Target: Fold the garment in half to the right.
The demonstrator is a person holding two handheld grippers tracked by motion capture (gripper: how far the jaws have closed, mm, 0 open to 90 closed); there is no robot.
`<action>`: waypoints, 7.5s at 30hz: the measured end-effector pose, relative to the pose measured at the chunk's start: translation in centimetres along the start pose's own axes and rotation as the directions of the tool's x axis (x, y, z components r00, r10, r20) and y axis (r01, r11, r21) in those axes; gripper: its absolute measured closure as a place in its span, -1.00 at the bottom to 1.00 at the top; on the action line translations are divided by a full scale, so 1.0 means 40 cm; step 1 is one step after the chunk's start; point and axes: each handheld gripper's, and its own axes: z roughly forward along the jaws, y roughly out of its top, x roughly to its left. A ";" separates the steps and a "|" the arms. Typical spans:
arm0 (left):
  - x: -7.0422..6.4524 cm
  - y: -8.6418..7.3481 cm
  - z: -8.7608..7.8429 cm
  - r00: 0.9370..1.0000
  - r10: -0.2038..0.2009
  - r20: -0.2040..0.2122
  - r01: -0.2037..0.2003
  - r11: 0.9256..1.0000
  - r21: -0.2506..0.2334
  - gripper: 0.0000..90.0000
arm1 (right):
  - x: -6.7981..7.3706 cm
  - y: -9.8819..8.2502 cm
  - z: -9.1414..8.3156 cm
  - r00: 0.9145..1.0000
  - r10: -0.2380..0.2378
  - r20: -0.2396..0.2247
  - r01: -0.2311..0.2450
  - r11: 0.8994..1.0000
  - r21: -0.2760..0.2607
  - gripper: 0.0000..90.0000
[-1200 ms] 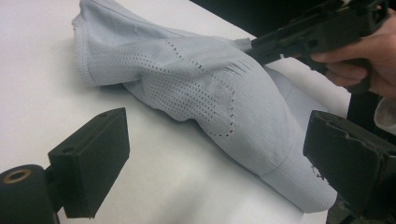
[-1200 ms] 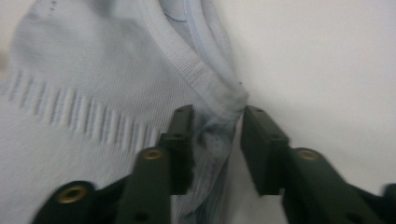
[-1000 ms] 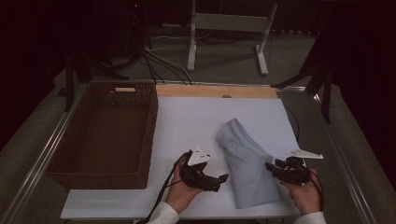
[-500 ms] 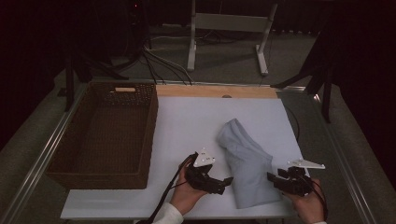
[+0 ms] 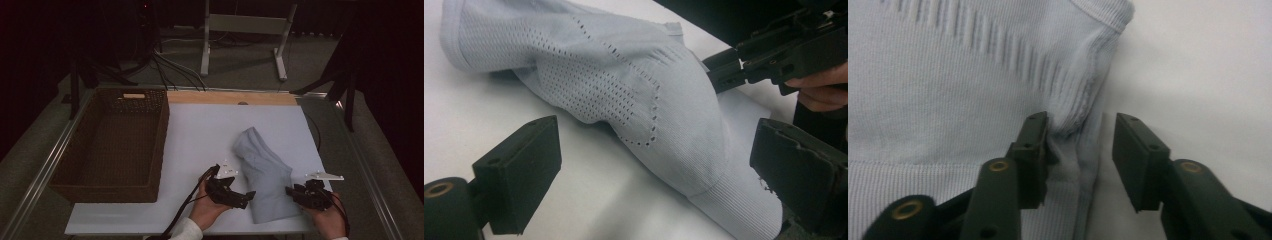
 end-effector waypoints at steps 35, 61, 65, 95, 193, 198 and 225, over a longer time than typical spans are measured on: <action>-0.034 -0.025 0.095 0.999 -0.018 0.050 0.012 0.994 0.113 0.60 | 0.007 -0.001 0.001 1.000 -0.023 -0.018 0.023 0.999 0.027 0.88; -0.026 -0.078 -0.013 0.999 -0.030 0.023 0.028 0.993 0.111 0.77 | 0.098 0.012 0.021 0.987 -0.115 -0.112 0.118 0.993 0.020 0.89; -0.037 -0.079 -0.021 0.999 -0.009 0.045 0.004 0.994 0.112 0.72 | 0.101 0.007 0.013 0.986 -0.116 -0.117 0.119 0.993 0.021 0.89; 0.153 0.032 -0.064 0.992 -0.043 -0.119 0.031 0.995 -0.099 -0.48 | 0.085 -0.009 -0.003 0.988 -0.097 -0.121 0.101 0.994 0.028 0.89; 0.207 0.146 -0.010 0.994 -0.052 -0.100 0.042 0.994 -0.100 -0.61 | 0.097 -0.043 -0.009 0.984 -0.103 -0.144 0.111 0.993 0.042 -0.18; 0.196 0.132 -0.025 0.995 -0.047 -0.088 0.038 0.994 -0.102 -0.62 | 0.102 -0.047 0.002 0.984 -0.117 -0.134 0.127 0.990 0.065 -0.13; 0.191 0.055 -0.041 0.994 -0.057 -0.090 0.054 0.998 -0.042 -0.63 | 0.116 -0.044 -0.006 0.982 -0.114 -0.151 0.127 0.988 0.086 0.71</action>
